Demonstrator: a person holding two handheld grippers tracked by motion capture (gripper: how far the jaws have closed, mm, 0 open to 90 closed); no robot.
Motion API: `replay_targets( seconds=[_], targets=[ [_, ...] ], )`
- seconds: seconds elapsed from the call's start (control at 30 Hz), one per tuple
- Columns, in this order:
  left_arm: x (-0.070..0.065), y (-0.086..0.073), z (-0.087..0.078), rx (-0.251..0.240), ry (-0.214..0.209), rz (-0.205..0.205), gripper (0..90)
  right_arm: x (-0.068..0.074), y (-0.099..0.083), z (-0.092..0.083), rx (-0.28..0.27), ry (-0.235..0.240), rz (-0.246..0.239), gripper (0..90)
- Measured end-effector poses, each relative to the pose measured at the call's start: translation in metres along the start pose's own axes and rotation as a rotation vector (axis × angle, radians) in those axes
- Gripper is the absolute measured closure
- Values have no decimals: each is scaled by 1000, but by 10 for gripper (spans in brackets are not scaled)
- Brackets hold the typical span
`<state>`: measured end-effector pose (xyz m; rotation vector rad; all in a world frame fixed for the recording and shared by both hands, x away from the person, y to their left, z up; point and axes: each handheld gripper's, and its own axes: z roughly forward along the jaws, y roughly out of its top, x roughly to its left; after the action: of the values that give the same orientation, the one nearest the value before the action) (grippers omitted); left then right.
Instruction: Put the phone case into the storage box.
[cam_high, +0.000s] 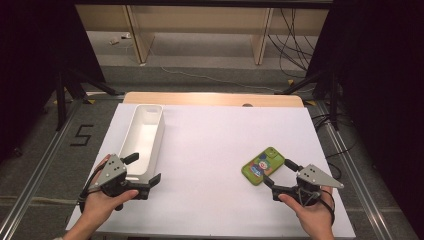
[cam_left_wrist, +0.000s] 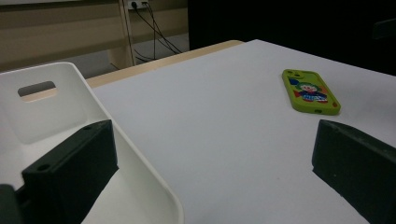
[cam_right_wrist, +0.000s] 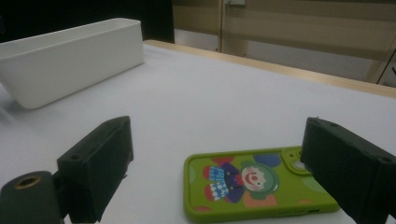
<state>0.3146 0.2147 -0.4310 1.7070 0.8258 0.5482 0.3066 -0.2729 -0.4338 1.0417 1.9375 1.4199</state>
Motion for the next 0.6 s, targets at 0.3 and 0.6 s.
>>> replay_targets(
  seconds=[0.3,0.6],
  targets=[
    [0,0,-2,-2,3,-2,0,-1,0,2,0,7,-1,111],
    [-1,-1,-2,-5,-4,0,0,1,7,3,-8,-10,-68,367]
  ],
)
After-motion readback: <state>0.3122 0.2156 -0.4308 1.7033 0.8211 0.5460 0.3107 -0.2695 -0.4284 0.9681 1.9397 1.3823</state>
